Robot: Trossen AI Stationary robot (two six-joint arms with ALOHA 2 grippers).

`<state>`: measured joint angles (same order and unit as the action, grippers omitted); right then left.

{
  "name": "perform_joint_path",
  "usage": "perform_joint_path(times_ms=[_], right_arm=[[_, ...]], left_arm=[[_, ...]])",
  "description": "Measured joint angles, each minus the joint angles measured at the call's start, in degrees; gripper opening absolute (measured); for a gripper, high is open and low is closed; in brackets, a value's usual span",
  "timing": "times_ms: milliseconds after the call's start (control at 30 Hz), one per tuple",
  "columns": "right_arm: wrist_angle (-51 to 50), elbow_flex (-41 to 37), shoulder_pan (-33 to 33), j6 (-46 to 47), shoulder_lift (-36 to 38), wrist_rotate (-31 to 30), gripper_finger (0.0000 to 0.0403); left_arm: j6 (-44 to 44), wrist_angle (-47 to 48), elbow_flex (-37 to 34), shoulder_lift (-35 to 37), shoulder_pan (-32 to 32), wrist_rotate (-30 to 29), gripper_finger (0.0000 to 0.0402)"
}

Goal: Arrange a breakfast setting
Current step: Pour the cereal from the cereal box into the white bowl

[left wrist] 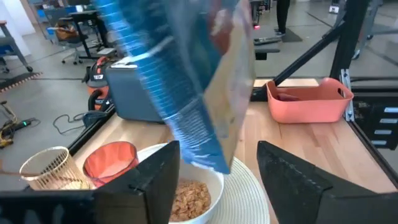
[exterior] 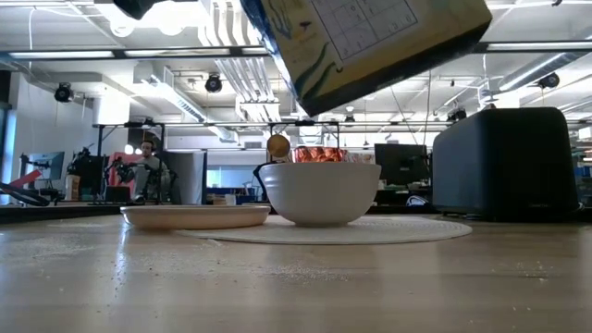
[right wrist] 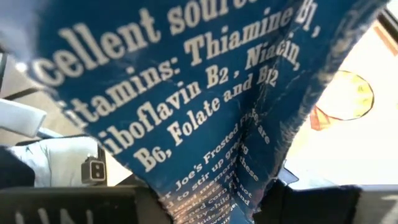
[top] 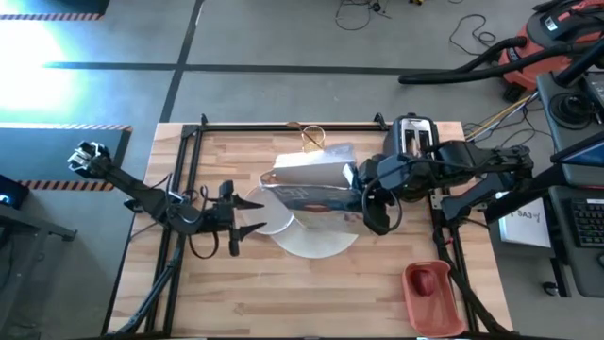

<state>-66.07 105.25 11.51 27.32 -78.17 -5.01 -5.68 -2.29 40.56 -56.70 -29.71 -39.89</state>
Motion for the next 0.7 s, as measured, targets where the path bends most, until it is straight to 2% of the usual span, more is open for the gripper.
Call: perform_joint_path(times_ms=[200, 367, 600, 700], right_arm=[[0.3, 0.2, 0.0, 0.1, 0.0, 0.6, 0.012], [0.4, 0.5, -0.1, 1.2, 0.1, 0.6, 0.012], [0.4, 0.5, -0.2, 2.4, 0.1, 0.6, 0.012], [1.1, 0.5, -0.2, 2.6, 0.1, 0.5, 0.012]], left_arm=[[2.5, -1.7, -2.6, 2.4, 1.1, -0.7, 0.0208], [9.0, -1.7, -3.7, 4.3, 1.1, -0.8, 0.0208], [8.9, -2.7, -1.6, 1.9, 1.3, -12.7, 0.0208], [6.9, -1.3, 1.0, -0.2, 1.8, -12.7, 0.0208]])
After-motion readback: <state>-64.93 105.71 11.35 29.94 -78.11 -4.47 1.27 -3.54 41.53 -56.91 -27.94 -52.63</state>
